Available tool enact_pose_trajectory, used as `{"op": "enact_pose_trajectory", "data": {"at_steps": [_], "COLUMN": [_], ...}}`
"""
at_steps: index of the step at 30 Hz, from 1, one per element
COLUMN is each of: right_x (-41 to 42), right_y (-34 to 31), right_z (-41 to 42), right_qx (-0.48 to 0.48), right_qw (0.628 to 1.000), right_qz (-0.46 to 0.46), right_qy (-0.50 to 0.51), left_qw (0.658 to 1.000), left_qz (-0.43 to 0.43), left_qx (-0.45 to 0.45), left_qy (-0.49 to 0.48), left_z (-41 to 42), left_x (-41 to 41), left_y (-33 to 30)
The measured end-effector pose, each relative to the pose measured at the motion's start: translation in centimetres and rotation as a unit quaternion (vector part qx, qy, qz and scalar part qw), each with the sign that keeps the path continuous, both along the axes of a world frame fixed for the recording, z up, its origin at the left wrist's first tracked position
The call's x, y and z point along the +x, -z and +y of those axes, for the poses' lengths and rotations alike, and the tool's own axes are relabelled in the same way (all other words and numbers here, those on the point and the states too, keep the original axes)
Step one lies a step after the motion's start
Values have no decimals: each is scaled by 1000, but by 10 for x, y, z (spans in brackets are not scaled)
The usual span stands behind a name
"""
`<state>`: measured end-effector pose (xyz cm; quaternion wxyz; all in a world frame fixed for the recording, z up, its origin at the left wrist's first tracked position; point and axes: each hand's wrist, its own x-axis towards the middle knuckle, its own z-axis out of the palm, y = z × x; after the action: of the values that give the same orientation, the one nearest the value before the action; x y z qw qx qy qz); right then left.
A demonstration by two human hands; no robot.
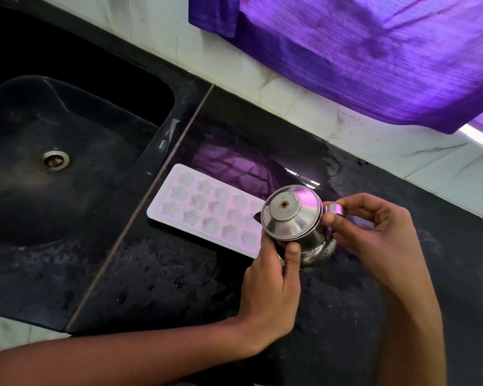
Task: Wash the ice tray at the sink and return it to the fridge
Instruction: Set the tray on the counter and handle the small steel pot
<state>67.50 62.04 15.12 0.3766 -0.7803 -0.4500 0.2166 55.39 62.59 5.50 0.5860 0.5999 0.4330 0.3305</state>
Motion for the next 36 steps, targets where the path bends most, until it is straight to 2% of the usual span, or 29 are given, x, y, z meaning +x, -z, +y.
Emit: {"op": "enact_pose_trajectory", "data": {"at_steps": [11, 19, 30, 36], "right_x": [0, -6, -10, -12], "right_y": [3, 3, 16, 16], "right_z": [8, 27, 58, 61], "right_qx": [41, 57, 26, 16], "right_qw": [997, 996, 998, 997], "right_qz": [56, 50, -44, -61], "right_qy": [21, 42, 48, 50], "left_qw": [999, 998, 997, 996], "left_qz": [-43, -60, -34, -19], "left_qx": [18, 0, -56, -76], "left_qy": [-10, -33, -52, -37], "left_z": [11, 36, 58, 63], "left_x": [2, 3, 5, 5], "left_y": [-1, -3, 2, 3]}}
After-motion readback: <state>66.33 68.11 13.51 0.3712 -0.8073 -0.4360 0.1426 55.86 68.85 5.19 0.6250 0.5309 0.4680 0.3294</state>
